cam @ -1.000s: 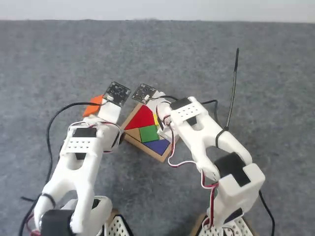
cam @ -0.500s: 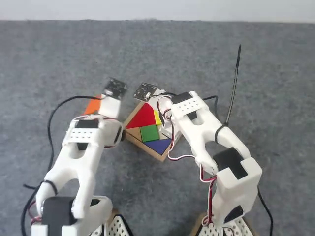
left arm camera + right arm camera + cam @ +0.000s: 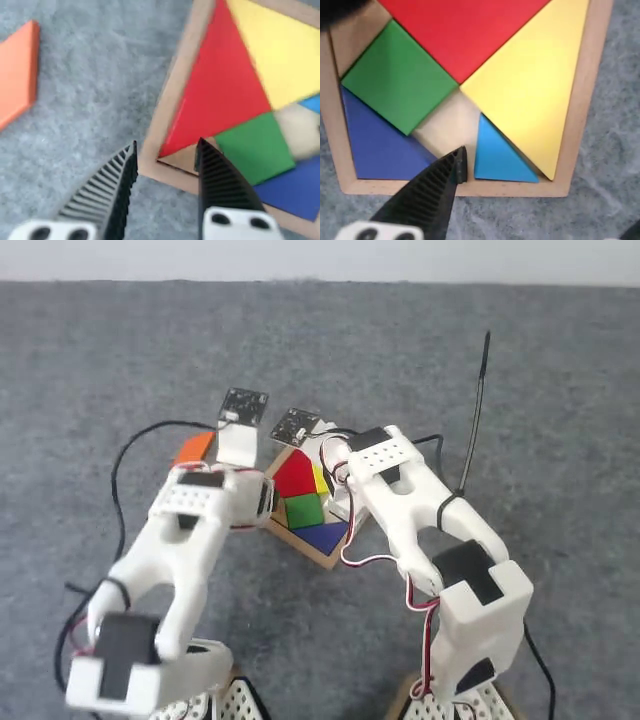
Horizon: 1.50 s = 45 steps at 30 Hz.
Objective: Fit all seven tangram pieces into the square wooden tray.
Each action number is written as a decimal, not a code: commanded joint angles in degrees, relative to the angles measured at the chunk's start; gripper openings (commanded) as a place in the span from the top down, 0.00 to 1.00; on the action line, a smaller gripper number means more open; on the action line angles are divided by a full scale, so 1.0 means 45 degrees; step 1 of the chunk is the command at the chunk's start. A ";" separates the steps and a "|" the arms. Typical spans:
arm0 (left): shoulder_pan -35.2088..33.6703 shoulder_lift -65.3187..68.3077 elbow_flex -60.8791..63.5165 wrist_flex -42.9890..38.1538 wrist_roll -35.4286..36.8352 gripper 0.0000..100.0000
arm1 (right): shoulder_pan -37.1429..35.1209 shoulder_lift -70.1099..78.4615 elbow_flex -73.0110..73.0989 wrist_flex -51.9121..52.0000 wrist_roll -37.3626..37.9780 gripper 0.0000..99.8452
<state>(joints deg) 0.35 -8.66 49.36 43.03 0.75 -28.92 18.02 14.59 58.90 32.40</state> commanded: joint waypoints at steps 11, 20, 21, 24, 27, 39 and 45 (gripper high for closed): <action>-0.0606 0.1973 -0.2374 0.1641 0.0254 0.87 | 0.1065 -0.0029 -0.0313 -0.0772 0.0742 0.49; -0.0371 0.1993 -0.2354 0.1641 -0.0215 0.87 | 0.2042 -0.1748 -0.0234 -0.1748 0.0860 0.49; -0.0352 0.1993 -0.2335 0.1641 -0.0215 0.87 | 0.2217 -0.1748 -0.0254 -0.2042 0.0879 0.49; -0.0352 0.1993 -0.2335 0.1641 -0.0293 0.87 | 0.2608 -0.1748 -0.0234 -0.2647 0.1407 0.49; -0.0293 0.1993 -0.2335 0.1641 -0.0293 0.87 | 0.2823 -0.1866 -0.0313 -0.2999 0.1680 0.49; -0.0274 0.1993 -0.2315 0.1641 -0.0567 0.87 | 0.2901 -0.1748 -0.1719 -0.2139 0.1817 0.63; -0.0293 0.1993 -0.2315 0.1641 -0.0567 0.87 | 0.0068 -0.1709 -0.1035 -0.1768 0.1856 0.63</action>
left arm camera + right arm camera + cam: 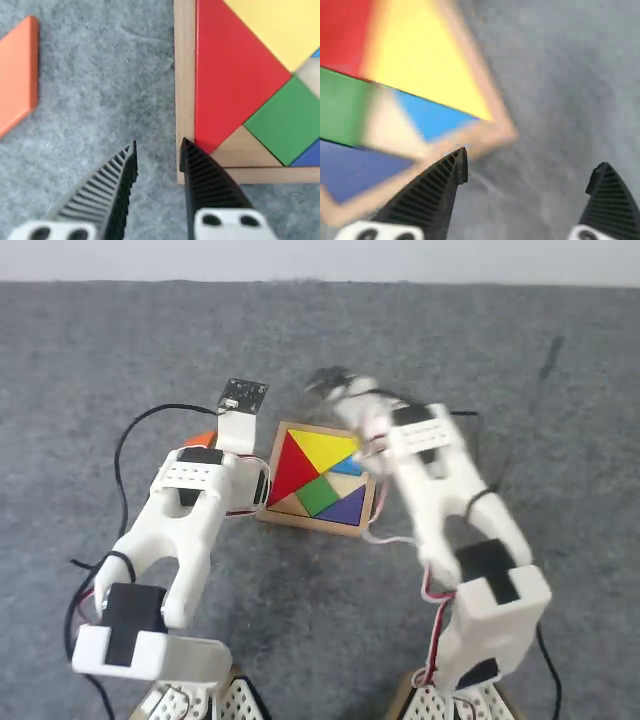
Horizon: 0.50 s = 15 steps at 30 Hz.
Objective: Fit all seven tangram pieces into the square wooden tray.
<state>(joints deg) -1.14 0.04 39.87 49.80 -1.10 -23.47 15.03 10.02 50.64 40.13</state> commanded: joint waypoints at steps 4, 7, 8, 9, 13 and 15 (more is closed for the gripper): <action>0.0039 0.0059 -0.0205 0.0254 -0.0156 0.87 | -0.1709 -0.0264 -0.0039 -0.0342 0.0098 0.57; 0.0039 0.0059 -0.0205 0.0254 -0.0176 0.87 | -0.1416 0.1143 -0.0508 -0.0635 0.0098 0.53; 0.0000 0.0059 -0.0205 0.0254 -0.0176 0.87 | -0.1241 0.1592 -0.0801 -0.0635 0.0098 0.53; 0.0000 0.0059 -0.0205 0.0254 -0.0176 0.87 | -0.1065 0.2022 -0.1094 -0.0635 0.0117 0.53; 0.0020 0.0059 -0.0205 0.0254 -0.0215 0.87 | -0.0537 0.2686 -0.2325 0.0127 0.0195 0.53; 0.0039 0.0059 -0.0205 0.0254 -0.0371 0.87 | -0.0342 0.2803 -0.2442 0.0068 0.0508 0.53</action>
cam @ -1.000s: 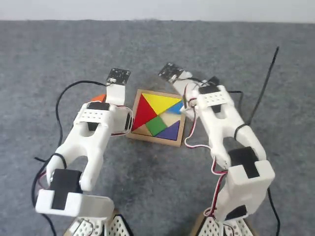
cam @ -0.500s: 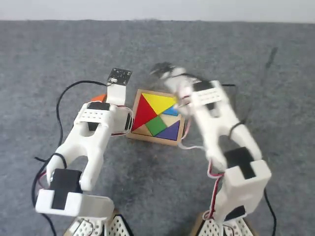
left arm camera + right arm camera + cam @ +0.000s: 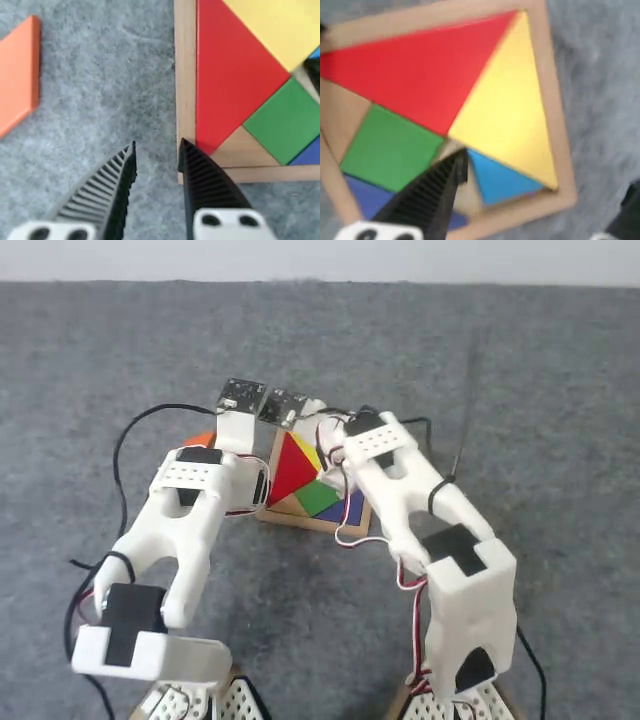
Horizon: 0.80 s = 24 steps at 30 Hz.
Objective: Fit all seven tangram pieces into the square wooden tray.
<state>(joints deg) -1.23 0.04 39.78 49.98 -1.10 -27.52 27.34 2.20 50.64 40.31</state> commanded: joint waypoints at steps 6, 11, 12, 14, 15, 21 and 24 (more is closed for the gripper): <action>0.0078 0.0059 -0.0186 0.0195 -0.0410 0.87 | 0.1358 0.0088 -0.0762 -0.0869 0.1543 0.53; 0.0352 0.0059 -0.0166 0.0000 -0.0410 0.87 | 0.1905 -0.0068 -0.1504 -0.0889 0.1973 0.53; 0.0352 0.0059 -0.0166 0.0000 -0.0430 0.87 | 0.1983 -0.0068 -0.1758 -0.0830 0.1973 0.54; 0.0352 0.0059 -0.0166 0.0000 -0.0449 0.87 | 0.2100 -0.0010 -0.2403 -0.0557 0.1993 0.54; 0.0352 0.0059 -0.0166 0.0000 -0.0547 0.87 | 0.2178 0.0010 -0.2676 -0.0420 0.2090 0.54; 0.0527 0.0039 -0.0029 -0.0039 -0.0703 0.87 | 0.2198 0.0049 -0.3165 0.0244 0.2696 0.54; 0.0547 -0.0039 0.0068 -0.0078 -0.0703 0.87 | 0.2335 0.0049 -0.3184 -0.0303 0.2696 0.54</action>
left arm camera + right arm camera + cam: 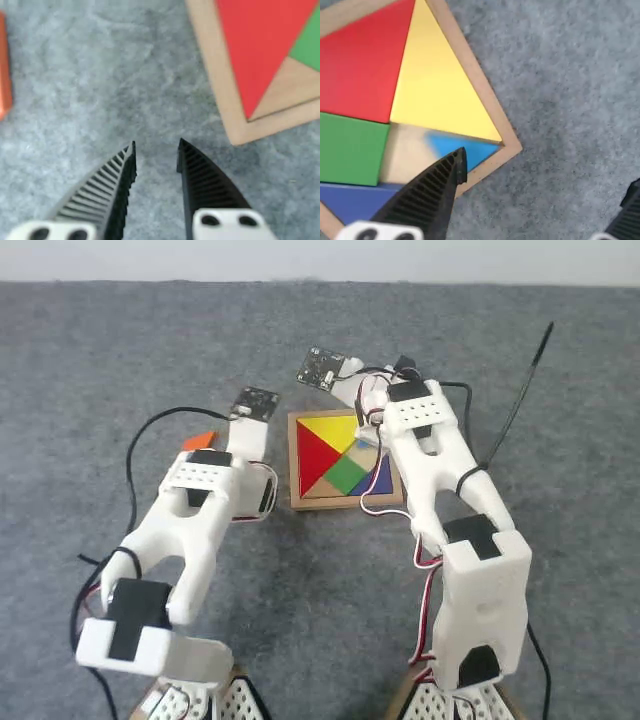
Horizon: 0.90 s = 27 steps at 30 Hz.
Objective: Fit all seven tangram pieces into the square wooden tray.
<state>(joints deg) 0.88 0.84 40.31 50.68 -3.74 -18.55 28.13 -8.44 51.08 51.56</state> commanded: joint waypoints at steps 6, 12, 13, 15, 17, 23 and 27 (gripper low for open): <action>0.0039 -0.0234 -0.0049 -0.0234 -0.0117 0.87 | 0.1709 -0.0205 -0.1504 -0.0947 0.0176 0.59; -0.0449 -0.0938 0.0166 -0.0801 0.0039 0.87 | 0.0029 -0.0303 -0.1211 0.2139 0.0606 0.60; -0.0606 -0.1407 0.0459 -0.1153 0.0274 0.87 | -0.0264 -0.0322 -0.1094 0.2374 0.0684 0.60; -0.0488 -0.2794 0.1319 -0.1641 0.0801 0.87 | -0.0654 -0.0264 -0.0801 0.2471 0.0762 0.60; 0.0078 -0.4396 0.2491 -0.2032 0.1074 0.87 | -0.0752 -0.0147 -0.0371 0.1983 0.0762 0.60; 0.1231 -0.6095 0.3292 -0.2872 0.2716 0.86 | -0.0733 0.0635 0.0000 0.1338 0.0742 0.60; 0.2090 -0.3145 0.1612 -0.2149 0.3497 0.84 | -0.0537 0.1123 -0.0059 0.0498 0.0742 0.60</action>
<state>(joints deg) 6.51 -22.55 55.34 39.25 7.96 -21.45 32.88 -7.91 56.79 54.37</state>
